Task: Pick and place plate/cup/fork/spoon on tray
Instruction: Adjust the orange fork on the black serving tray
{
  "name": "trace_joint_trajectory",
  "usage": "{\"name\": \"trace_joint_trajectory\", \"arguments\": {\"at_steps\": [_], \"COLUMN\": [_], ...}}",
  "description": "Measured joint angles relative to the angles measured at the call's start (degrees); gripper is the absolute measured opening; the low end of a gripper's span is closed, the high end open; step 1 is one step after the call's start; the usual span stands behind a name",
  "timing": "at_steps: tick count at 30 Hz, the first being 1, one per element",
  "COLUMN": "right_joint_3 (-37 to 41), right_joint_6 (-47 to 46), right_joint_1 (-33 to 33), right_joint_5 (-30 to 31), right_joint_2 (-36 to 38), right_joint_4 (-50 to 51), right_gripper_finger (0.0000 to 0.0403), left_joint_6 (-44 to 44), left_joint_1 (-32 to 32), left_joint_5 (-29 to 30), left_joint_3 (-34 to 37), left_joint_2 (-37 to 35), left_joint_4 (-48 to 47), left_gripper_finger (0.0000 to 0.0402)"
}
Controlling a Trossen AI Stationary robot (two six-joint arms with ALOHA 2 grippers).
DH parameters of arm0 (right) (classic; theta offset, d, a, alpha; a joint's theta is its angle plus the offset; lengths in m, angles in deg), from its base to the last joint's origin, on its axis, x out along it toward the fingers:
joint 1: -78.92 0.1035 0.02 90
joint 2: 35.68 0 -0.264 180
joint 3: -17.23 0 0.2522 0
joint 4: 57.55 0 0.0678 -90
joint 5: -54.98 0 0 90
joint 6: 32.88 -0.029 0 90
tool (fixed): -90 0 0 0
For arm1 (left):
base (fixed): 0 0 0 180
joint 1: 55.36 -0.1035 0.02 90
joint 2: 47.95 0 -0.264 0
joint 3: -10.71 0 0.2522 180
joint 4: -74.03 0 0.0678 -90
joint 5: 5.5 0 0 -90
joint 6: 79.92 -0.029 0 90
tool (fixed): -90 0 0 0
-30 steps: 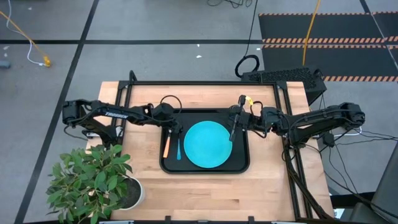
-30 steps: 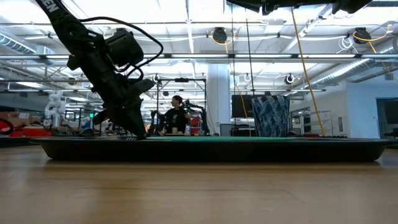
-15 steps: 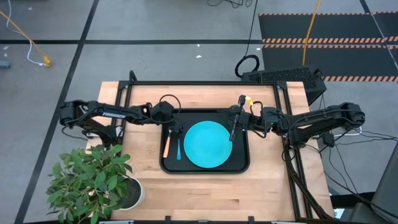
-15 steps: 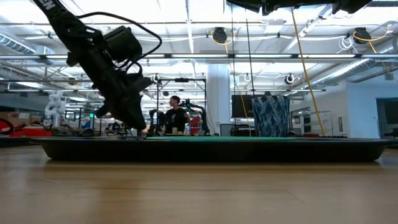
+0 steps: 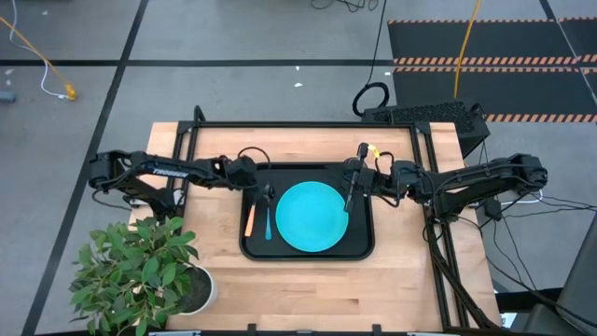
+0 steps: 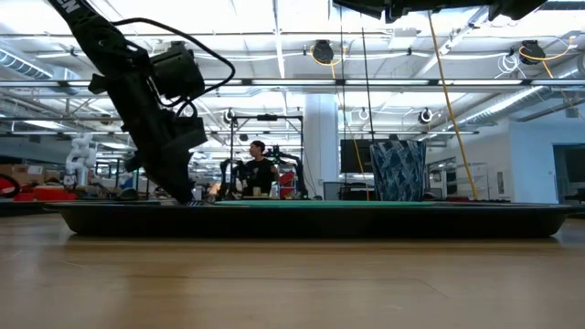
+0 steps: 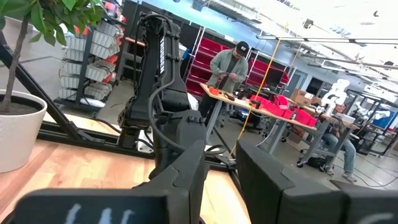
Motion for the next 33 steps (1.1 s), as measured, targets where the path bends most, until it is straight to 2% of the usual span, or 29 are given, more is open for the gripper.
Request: {"name": "trace_joint_trajectory", "arguments": {"at_steps": [7, 16, 26, 33], "right_joint_3": [0.00, 0.00, 0.00, 0.00], "right_joint_6": [0.02, 0.02, 0.03, 0.06], "right_joint_1": [0.00, 0.00, 0.00, 0.00], "right_joint_5": [0.00, -0.02, -0.01, 0.04], "right_joint_2": [0.00, 0.00, -0.02, -0.02], "right_joint_4": [0.00, -0.01, 0.00, 0.02], "right_gripper_finger": [0.0086, 0.0086, 0.0086, 0.0086], "left_joint_6": [-2.04, 1.31, -2.62, -1.49], "left_joint_1": [-0.53, -0.38, 1.78, 3.37], "left_joint_5": [0.51, 2.99, 5.55, 3.87], "left_joint_3": [0.00, 0.00, 0.11, 0.08], "left_joint_2": [0.00, 0.00, -3.33, -4.87], "left_joint_4": [-0.99, -3.96, 1.32, 3.81], "left_gripper_finger": [0.0063, 0.0063, 0.0063, 0.0063]}}
